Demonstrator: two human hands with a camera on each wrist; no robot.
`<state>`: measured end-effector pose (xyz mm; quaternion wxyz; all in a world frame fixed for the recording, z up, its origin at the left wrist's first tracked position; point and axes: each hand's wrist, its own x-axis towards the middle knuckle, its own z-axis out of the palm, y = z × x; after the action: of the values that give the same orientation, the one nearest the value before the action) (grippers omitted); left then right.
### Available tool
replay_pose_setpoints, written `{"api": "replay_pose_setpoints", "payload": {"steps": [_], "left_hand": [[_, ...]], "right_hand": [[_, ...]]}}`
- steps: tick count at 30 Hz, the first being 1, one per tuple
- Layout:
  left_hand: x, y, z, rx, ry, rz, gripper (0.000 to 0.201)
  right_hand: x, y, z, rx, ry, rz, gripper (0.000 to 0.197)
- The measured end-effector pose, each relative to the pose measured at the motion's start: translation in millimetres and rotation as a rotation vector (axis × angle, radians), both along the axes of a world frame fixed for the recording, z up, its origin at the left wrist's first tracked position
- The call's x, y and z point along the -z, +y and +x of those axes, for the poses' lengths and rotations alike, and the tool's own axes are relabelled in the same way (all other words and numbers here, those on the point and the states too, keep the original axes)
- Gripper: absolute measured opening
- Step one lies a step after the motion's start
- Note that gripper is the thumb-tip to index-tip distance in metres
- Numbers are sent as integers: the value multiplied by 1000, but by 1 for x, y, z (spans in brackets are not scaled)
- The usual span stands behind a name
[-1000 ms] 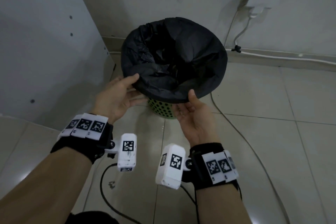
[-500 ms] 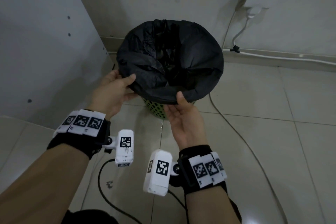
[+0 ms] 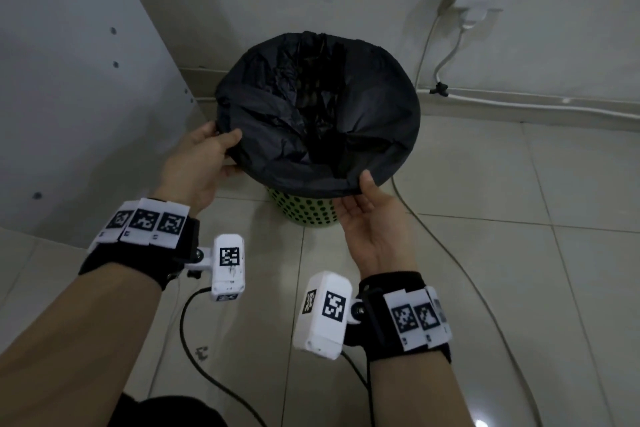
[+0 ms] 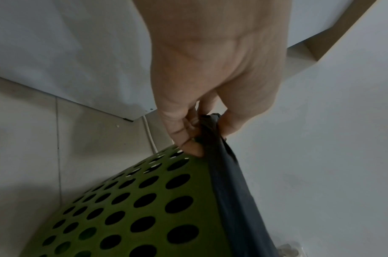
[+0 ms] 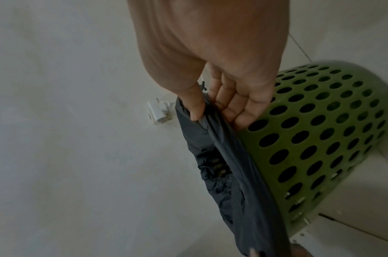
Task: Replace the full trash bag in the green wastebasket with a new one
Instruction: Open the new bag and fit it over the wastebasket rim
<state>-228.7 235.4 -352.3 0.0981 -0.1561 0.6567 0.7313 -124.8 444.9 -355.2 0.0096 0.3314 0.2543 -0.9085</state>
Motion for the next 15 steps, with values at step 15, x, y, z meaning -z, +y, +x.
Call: {"api": "replay_pose_setpoints", "payload": {"steps": [15], "left_hand": [[-3,-10,-6,20,-43,-84,32]], "right_hand": [[18,17,0,39,29,-26,19]]}}
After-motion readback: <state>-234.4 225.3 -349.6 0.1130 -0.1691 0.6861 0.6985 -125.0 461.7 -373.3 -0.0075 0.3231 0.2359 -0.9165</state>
